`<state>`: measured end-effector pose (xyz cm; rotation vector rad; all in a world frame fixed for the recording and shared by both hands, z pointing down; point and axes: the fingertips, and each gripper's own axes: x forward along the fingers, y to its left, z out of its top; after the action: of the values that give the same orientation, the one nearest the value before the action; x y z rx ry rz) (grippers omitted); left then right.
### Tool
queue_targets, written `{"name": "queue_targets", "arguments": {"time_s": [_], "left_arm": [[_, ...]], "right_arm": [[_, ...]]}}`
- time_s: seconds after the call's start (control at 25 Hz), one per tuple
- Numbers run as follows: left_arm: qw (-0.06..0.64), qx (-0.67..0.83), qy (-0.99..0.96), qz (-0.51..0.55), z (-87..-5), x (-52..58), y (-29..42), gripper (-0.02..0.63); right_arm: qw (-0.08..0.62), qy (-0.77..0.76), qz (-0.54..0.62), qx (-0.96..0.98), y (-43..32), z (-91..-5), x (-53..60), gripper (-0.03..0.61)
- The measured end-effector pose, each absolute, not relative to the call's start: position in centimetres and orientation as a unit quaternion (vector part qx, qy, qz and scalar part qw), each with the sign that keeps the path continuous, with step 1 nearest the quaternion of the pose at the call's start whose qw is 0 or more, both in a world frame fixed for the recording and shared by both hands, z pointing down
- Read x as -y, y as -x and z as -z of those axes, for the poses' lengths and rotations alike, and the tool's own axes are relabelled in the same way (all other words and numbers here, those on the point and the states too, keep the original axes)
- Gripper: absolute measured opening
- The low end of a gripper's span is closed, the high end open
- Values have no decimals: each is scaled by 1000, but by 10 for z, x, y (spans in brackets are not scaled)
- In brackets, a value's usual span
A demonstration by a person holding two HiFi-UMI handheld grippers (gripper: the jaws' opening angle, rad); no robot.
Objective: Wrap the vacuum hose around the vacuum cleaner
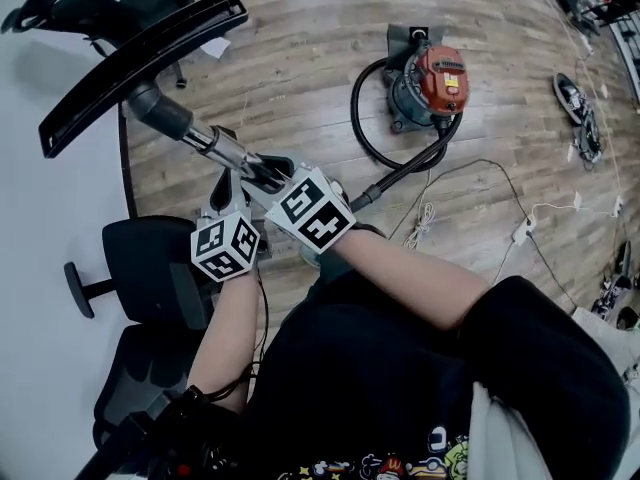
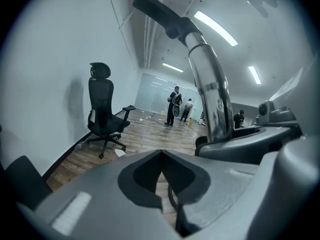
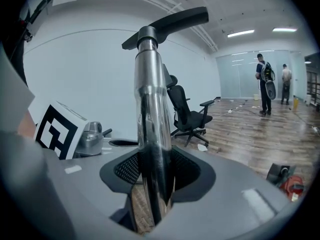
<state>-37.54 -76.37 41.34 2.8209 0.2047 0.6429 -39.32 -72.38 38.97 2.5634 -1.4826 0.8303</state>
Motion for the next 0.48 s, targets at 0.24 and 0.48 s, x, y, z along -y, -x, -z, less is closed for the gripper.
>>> {"name": "queue_targets", "arguments": {"time_s": [0.24,0.48], "left_arm": [[98,-110,-965,-218,-404,753,334,0],[74,-151,-958,-232,-404,750,212,0]], "right_arm": [[7,-860,-267,435,336,-392,707,187],[-52,-870,-289,396,214,-403,703,187]]}}
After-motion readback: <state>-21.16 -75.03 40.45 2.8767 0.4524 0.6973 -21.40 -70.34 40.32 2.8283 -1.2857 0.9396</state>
